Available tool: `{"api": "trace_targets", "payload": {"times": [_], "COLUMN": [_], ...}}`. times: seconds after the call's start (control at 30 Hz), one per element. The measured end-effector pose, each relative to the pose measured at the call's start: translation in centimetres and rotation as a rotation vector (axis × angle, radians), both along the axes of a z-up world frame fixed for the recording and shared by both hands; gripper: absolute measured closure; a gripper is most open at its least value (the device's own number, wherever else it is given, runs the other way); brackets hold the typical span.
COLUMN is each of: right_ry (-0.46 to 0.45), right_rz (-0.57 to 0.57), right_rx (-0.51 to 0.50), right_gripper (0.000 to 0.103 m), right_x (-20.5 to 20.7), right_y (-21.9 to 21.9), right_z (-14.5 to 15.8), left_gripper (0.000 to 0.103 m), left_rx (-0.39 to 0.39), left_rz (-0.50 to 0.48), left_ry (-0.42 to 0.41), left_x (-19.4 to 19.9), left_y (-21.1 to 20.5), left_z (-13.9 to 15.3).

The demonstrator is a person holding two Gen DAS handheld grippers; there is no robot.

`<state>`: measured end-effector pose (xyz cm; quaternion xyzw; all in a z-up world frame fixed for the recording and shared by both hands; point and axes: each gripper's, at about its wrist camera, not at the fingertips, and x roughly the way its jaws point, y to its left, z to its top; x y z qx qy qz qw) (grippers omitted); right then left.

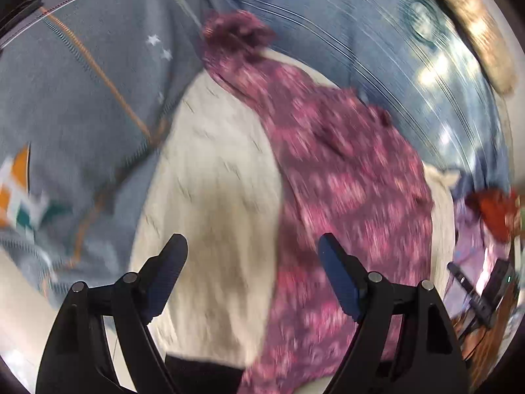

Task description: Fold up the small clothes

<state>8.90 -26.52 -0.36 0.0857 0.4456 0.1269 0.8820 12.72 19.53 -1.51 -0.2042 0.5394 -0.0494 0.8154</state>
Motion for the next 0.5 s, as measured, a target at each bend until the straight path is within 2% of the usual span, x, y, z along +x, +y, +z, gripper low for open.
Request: {"api": "trace_targets", "payload": {"times": [0.1, 0.2, 0.23, 0.33, 0.43, 0.5], "right_ry": [0.019, 0.024, 0.022, 0.01, -0.006, -0.018], "right_rz": [0.112, 0.193, 0.233, 0.298, 0.36, 0.402], "right_rx": [-0.002, 0.04, 0.07, 0.09, 0.03, -0.003], "right_gripper": [0.066, 0.066, 0.066, 0.052, 0.051, 0.051], "right_x": [5.6, 10.5, 13.0, 18.5, 23.3, 25.5], "right_y": [6.5, 12.4, 15.1, 21.4, 27.8, 31.3], "right_z": [-0.7, -0.8, -0.6, -0.6, -0.7, -0.6], "left_gripper": [0.021, 0.021, 0.021, 0.021, 0.021, 0.021], "left_rx": [-0.034, -0.051, -0.039, -0.031, -0.034, -0.065], "left_rz": [0.066, 0.096, 0.092, 0.051, 0.029, 0.015], "left_ry": [0.035, 0.016, 0.02, 0.022, 0.037, 0.023], "left_x": [4.1, 6.1, 6.4, 6.7, 7.3, 8.1], "left_y": [2.2, 3.3, 3.3, 2.2, 1.5, 1.6], "left_z": [-0.5, -1.0, -1.2, -2.5, -3.6, -3.9]}}
